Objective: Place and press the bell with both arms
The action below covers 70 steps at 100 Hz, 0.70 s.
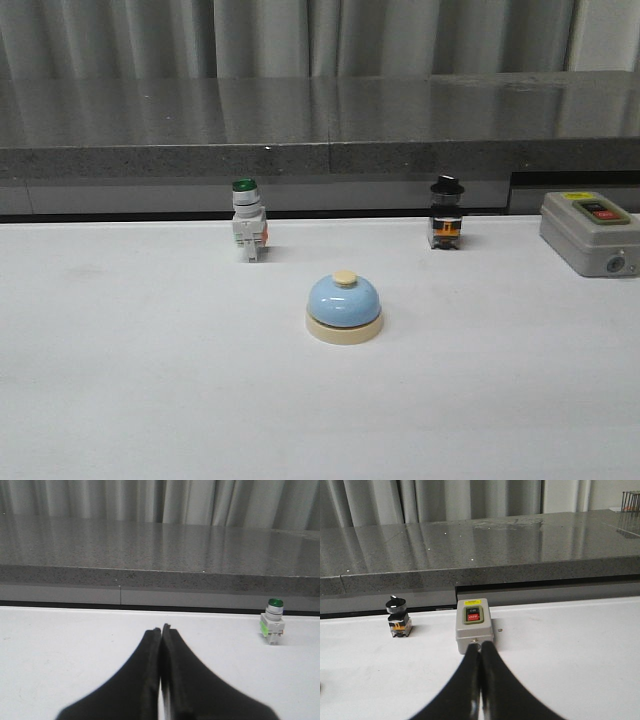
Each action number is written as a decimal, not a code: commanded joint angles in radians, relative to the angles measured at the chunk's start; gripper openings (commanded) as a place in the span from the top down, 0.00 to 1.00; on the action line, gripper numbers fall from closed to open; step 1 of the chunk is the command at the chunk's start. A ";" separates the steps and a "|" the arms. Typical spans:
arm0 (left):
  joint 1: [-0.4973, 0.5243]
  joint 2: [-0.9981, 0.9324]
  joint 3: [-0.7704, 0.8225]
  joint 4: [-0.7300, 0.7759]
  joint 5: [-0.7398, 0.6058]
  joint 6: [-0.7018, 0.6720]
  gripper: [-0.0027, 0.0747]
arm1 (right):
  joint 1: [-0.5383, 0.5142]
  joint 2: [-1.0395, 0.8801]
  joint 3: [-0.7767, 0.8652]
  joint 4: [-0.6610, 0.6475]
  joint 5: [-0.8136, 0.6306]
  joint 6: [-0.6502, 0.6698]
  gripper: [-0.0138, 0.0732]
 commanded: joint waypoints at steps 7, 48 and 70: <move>0.007 -0.029 0.047 -0.007 -0.157 -0.010 0.99 | -0.005 -0.012 -0.015 -0.006 -0.082 -0.001 0.91; 0.007 -0.029 0.044 -0.007 -0.127 -0.010 0.99 | -0.005 -0.012 -0.015 -0.006 -0.081 -0.001 0.91; 0.007 -0.029 0.044 -0.007 -0.127 -0.010 0.99 | -0.005 -0.012 -0.015 -0.006 -0.081 -0.001 0.91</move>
